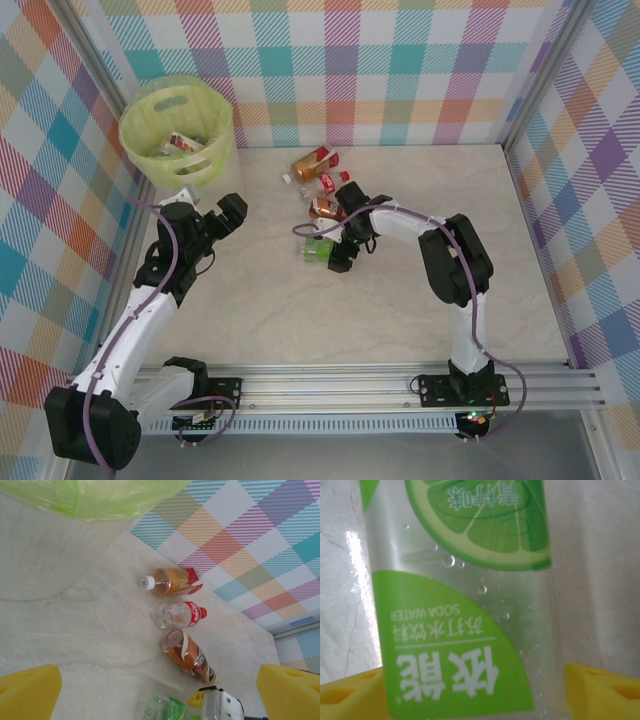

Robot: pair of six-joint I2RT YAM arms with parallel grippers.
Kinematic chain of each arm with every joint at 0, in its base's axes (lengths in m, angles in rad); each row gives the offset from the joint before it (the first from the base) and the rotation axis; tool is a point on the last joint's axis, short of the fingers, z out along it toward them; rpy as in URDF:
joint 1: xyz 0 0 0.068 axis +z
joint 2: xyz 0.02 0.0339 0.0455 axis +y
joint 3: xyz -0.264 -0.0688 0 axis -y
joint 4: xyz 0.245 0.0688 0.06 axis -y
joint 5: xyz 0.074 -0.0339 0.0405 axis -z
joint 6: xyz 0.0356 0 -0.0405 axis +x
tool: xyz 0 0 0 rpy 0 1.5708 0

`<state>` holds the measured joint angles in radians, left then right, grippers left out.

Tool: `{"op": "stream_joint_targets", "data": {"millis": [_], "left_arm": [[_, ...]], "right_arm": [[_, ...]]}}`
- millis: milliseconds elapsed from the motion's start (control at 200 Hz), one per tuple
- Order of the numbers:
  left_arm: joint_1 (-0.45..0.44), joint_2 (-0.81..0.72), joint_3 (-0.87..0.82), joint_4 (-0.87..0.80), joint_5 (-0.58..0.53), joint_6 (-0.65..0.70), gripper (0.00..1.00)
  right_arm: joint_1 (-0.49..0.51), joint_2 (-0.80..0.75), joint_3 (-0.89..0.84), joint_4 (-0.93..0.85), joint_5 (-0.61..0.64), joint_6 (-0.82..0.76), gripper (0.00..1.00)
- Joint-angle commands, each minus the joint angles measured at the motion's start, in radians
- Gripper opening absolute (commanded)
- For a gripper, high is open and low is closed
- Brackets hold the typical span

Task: Put the plastic bottles in the bin

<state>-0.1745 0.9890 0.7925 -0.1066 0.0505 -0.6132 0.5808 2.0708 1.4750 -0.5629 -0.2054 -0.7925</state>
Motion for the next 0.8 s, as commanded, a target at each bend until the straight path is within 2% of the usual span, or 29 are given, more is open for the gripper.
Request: {"op": "stream_joint_targets", "data": {"millis": [0, 155, 355, 540, 660, 795], "left_arm": [[0.0, 0.02, 0.001, 0.023, 0.043, 0.019, 1.0], [0.002, 0.088, 0.055, -0.068, 0.046, 0.023, 1.0], [0.002, 0.185, 0.105, -0.053, 0.169, 0.01, 1.0], [-0.009, 0.212, 0.063, 0.155, 0.339, -0.052, 1.0], [-0.04, 0.226, 0.067, 0.196, 0.364, -0.077, 1.0], [-0.092, 0.261, 0.099, 0.188, 0.387, -0.073, 1.0]], "right_arm": [[0.014, 0.014, -0.009, 0.059, -0.012, -0.033, 0.78], [0.025, -0.028, -0.056, 0.126, -0.009, 0.005, 0.63], [0.038, -0.152, -0.172, 0.261, -0.024, 0.067, 0.46], [0.044, -0.292, -0.291, 0.435, -0.083, 0.19, 0.43], [0.043, -0.361, -0.366, 0.584, -0.114, 0.305, 0.43], [0.044, -0.399, -0.379, 0.648, -0.139, 0.405, 0.45]]}}
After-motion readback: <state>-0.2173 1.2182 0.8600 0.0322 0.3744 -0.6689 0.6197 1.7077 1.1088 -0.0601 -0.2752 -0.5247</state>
